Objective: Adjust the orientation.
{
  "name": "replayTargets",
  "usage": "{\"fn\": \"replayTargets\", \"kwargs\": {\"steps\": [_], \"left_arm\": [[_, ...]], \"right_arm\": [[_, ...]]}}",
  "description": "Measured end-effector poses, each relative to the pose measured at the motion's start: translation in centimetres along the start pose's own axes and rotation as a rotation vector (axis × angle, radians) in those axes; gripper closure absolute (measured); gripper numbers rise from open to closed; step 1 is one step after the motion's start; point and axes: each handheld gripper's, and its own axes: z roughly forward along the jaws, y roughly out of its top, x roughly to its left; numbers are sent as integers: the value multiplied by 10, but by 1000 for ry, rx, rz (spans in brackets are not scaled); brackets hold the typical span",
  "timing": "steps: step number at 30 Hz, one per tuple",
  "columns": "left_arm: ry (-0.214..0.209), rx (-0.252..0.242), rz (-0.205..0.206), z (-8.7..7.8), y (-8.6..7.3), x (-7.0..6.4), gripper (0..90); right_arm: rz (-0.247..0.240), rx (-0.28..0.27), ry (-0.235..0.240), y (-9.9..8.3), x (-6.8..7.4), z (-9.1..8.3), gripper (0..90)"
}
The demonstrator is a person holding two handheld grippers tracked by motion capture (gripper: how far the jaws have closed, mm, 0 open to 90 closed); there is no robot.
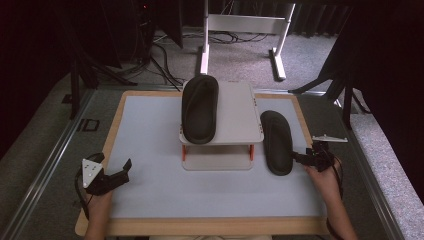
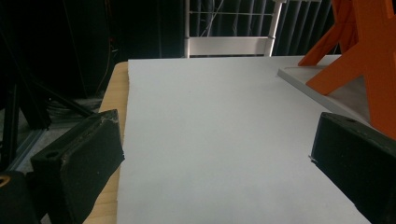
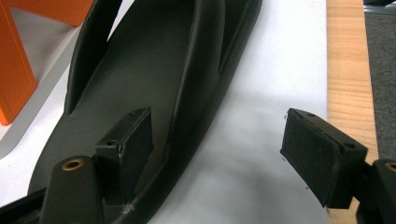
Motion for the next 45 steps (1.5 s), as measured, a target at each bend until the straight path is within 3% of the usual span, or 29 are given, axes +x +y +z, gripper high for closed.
{"fn": "replayTargets", "kwargs": {"steps": [13, 27, 34, 38, 45], "left_arm": [[-4, 1, -2, 0, 0, 0, 17], [-8, 1, -4, 0, 0, 1, 18], [-9, 4, -2, 0, 0, 1, 18], [-9, 6, 0, 1, 0, 1, 18], [-10, 5, 0, 0, 0, 1, 17]], "right_arm": [[22, 56, 2, 24, -9, 1, 261], [4, 109, -3, 61, -9, 13, 269], [-11, 152, -6, 73, -6, 25, 325], [-44, 186, -5, 82, -1, 31, 395], [-64, 295, -15, 97, 5, 48, 466]]}}
